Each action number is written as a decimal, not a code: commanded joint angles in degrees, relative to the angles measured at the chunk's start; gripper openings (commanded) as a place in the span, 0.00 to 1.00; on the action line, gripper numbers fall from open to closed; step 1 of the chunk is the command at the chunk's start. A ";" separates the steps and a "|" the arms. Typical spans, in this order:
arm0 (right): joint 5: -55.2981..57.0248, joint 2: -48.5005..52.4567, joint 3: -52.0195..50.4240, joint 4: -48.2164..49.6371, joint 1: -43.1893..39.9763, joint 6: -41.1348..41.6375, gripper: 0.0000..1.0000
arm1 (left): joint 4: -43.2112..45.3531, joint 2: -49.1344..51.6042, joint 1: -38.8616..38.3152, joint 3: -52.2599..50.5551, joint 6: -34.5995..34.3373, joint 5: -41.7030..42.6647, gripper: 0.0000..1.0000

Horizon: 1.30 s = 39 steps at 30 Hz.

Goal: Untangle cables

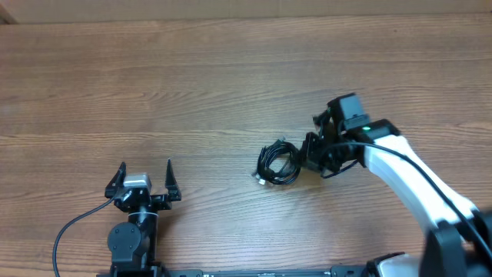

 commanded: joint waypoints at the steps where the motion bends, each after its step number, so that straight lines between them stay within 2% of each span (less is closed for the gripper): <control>1: -5.97 -9.16 4.20 -1.57 0.11 -1.99 0.04 | 0.11 -0.48 -0.37 -0.22 -0.61 0.15 1.00; 6: -12.41 -16.41 4.22 -1.51 0.37 -2.45 0.04 | 0.13 -0.48 -0.37 -0.22 -0.59 0.13 0.99; 12: -20.24 -18.51 4.22 -1.07 0.76 -2.45 0.04 | 0.15 -0.48 -0.37 -0.22 -0.59 0.15 0.99; 15: -19.61 -18.51 4.20 0.20 0.76 -2.43 0.04 | 0.33 -0.48 -0.37 -0.22 -0.98 0.92 0.99; 17: -14.84 -18.51 4.20 -0.11 0.70 -2.38 0.04 | 0.31 -0.48 -0.37 -0.22 -4.61 6.82 1.00; 18: -9.70 -18.51 4.20 -1.07 0.70 -2.36 0.07 | 0.61 -0.48 -0.37 -0.20 -6.47 9.86 1.00; 21: 5.75 -18.40 4.17 -5.97 0.70 0.24 0.30 | 1.66 -0.48 -0.37 -0.20 -11.02 18.82 0.99; 24: 18.78 -17.70 4.04 -12.74 0.70 1.73 0.59 | 2.10 -0.48 -0.37 -0.20 -10.88 27.21 1.00; 28: 23.26 -15.19 2.89 -19.89 0.74 1.68 0.66 | 1.79 -0.37 -0.37 -0.17 -10.97 31.43 1.00; 30: 22.88 -13.35 1.25 -21.49 0.90 1.31 0.66 | 1.81 -0.37 -0.37 -0.17 -10.95 31.30 1.00; 33: 21.31 -10.54 -1.44 -20.22 1.84 -3.76 0.73 | 1.81 -0.37 -0.37 -0.20 -10.95 31.19 1.00; 36: 16.17 -6.93 -2.73 -16.87 3.54 -7.76 0.87 | 1.81 -0.37 -0.37 -0.20 -10.95 31.19 1.00; 39: 13.97 -2.60 -2.78 -14.64 6.32 -4.98 0.87 | 1.86 -0.37 -0.37 -0.20 -10.93 31.19 0.99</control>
